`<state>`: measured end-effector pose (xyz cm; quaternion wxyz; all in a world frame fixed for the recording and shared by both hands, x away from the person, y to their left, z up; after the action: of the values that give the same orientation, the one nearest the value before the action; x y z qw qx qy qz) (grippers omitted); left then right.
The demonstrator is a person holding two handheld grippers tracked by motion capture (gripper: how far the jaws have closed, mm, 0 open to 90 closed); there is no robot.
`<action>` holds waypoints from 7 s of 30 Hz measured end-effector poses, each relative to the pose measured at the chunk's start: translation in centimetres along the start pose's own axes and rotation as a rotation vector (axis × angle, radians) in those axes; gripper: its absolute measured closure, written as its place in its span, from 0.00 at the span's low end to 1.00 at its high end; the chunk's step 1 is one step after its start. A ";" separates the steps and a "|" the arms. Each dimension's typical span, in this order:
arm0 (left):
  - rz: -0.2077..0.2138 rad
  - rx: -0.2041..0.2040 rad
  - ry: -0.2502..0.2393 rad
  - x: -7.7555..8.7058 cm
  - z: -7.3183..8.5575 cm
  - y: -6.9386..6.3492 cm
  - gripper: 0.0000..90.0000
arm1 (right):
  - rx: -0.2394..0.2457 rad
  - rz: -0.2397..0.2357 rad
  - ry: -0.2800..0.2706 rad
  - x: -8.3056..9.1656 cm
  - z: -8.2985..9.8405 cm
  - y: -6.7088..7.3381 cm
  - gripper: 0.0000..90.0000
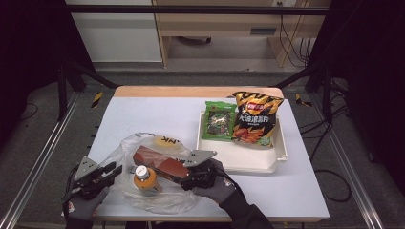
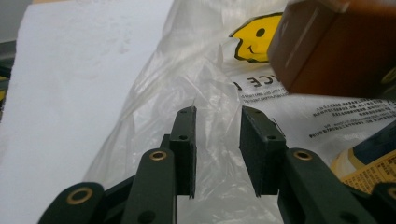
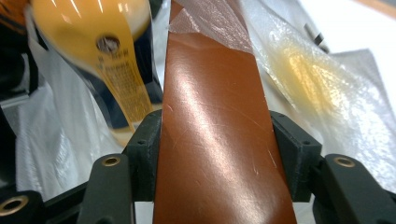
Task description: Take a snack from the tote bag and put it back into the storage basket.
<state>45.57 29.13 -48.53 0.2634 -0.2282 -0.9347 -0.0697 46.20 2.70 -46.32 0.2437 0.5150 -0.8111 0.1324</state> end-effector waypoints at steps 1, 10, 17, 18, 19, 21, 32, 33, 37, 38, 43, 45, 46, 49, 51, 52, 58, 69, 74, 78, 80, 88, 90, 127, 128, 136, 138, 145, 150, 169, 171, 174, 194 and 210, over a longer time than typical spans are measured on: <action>0.003 0.000 0.006 -0.1 0.1 -0.1 0.74 | -0.001 0.000 -0.007 0.2 -0.1 0.0 0.48; 0.011 -0.023 0.038 -0.8 0.5 -0.7 0.74 | -0.012 -0.010 -0.081 2.1 -1.5 -0.3 0.48; 0.007 -0.024 0.051 -1.0 0.7 -0.6 0.74 | -0.016 -0.039 -0.122 3.3 -2.2 -0.1 0.48; 0.007 -0.024 0.050 -1.0 0.7 -0.6 0.74 | -0.019 -0.043 -0.126 3.5 -2.3 -0.1 0.48; 0.008 -0.021 0.048 -0.9 0.7 -0.6 0.74 | -0.017 -0.040 -0.130 3.6 -2.3 -0.1 0.48; 0.008 -0.025 0.045 -0.9 0.6 -0.7 0.74 | -0.017 -0.037 -0.137 3.9 -2.5 -0.2 0.48; 0.012 -0.025 0.034 -0.8 0.5 -0.7 0.74 | -0.030 -0.018 -0.204 5.7 -3.9 -0.9 0.48; 0.012 -0.026 0.025 -0.6 0.4 -0.8 0.74 | -0.029 -0.015 -0.202 5.8 -4.0 -1.0 0.48; 0.016 -0.030 0.006 -0.3 0.0 -1.1 0.73 | -0.026 -0.009 -0.209 6.4 -4.7 -1.1 0.48; 0.015 -0.034 0.008 -0.3 0.0 -1.1 0.73 | -0.025 -0.008 -0.216 6.6 -5.0 -1.2 0.48; 0.017 -0.031 0.010 -0.4 0.1 -1.1 0.73 | -0.024 -0.001 -0.252 7.6 -6.2 -1.3 0.48; 0.015 -0.035 0.007 -0.3 0.0 -1.1 0.73 | -0.026 0.007 -0.261 7.9 -6.6 -1.5 0.48; 0.018 -0.031 0.004 -0.3 0.0 -1.1 0.73 | -0.027 0.007 -0.266 8.1 -6.8 -1.6 0.48; 0.019 -0.028 -0.009 -0.1 -0.2 -1.1 0.73 | -0.037 0.021 -0.276 8.6 -7.1 -2.1 0.48; 0.021 -0.028 -0.017 0.1 -0.3 -1.1 0.72 | -0.041 0.036 -0.279 9.0 -7.2 -2.5 0.48; 0.021 -0.028 -0.020 0.2 -0.4 -1.1 0.72 | -0.047 0.045 -0.280 9.3 -7.1 -2.8 0.48; 0.028 -0.030 -0.066 1.0 -1.3 -1.3 0.69 | -0.055 0.104 -0.255 10.4 -6.2 -4.3 0.48; 0.034 -0.052 -0.131 2.5 -3.0 -2.2 0.54 | -0.097 0.192 -0.225 13.0 -3.2 -7.1 0.48; 0.030 -0.040 -0.141 2.8 -3.3 -2.1 0.49 | -0.122 0.225 -0.216 14.2 -1.7 -8.2 0.48; 0.026 -0.038 -0.152 3.0 -3.6 -2.0 0.46 | -0.135 0.245 -0.196 14.4 -0.4 -8.8 0.48; 0.026 -0.037 -0.158 3.1 -3.7 -2.0 0.45 | -0.142 0.252 -0.184 14.6 0.2 -9.1 0.48; 0.023 -0.028 -0.161 3.2 -3.8 -1.8 0.42 | -0.166 0.286 -0.170 15.9 2.4 -10.0 0.48; 0.023 -0.027 -0.159 3.2 -3.8 -1.7 0.42 | -0.175 0.291 -0.160 16.1 3.0 -10.1 0.48; 0.016 -0.021 -0.143 2.7 -3.4 -1.4 0.41 | -0.228 0.296 0.086 11.8 8.9 -11.5 0.48; 0.016 -0.021 -0.143 2.7 -3.4 -1.4 0.41 | -0.232 0.299 0.080 11.7 8.9 -11.5 0.48; 0.019 -0.018 -0.144 2.7 -3.4 -1.4 0.41 | -0.239 0.322 0.062 11.5 8.8 -11.7 0.41; 0.021 -0.019 -0.139 2.6 -3.3 -1.5 0.41 | -0.242 0.324 0.051 11.6 8.6 -11.7 0.39; 0.025 -0.017 -0.132 2.4 -3.1 -1.6 0.40 | -0.258 0.363 -0.044 13.3 7.6 -11.3 0.46; 0.027 -0.014 -0.124 2.2 -2.9 -1.6 0.40 | -0.266 0.371 -0.110 14.5 6.9 -10.1 0.67; 0.030 -0.013 -0.112 1.8 -2.7 -1.7 0.41 | -0.329 0.275 -0.042 13.8 8.6 -7.6 1.00; 0.030 -0.015 -0.110 1.8 -2.6 -1.7 0.41 | -0.332 0.280 -0.033 13.7 8.8 -7.6 1.00; 0.030 -0.016 -0.108 1.7 -2.6 -1.7 0.41 | -0.342 0.293 -0.038 13.9 9.0 -8.0 1.00; 0.035 -0.021 -0.095 1.4 -2.4 -1.9 0.41 | -0.386 0.478 -0.002 14.5 10.4 -11.3 0.97; 0.037 -0.021 -0.091 1.2 -2.4 -2.0 0.41 | -0.409 0.547 0.025 14.0 11.3 -13.0 0.96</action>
<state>44.81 27.28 -45.88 0.2194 -0.2511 -0.9406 -0.0642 50.11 -19.02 -48.90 0.3071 0.2173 -0.9259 0.0338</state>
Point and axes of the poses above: each handheld gripper's, and its own axes: x roughly backward along the jaws, z roughly out of its underside, y roughly to its left, the point moved 7 cm from there along -x, roughly forward along the jaws, and after that the axes turned 2 degrees about -x, right-handed, at the moved point
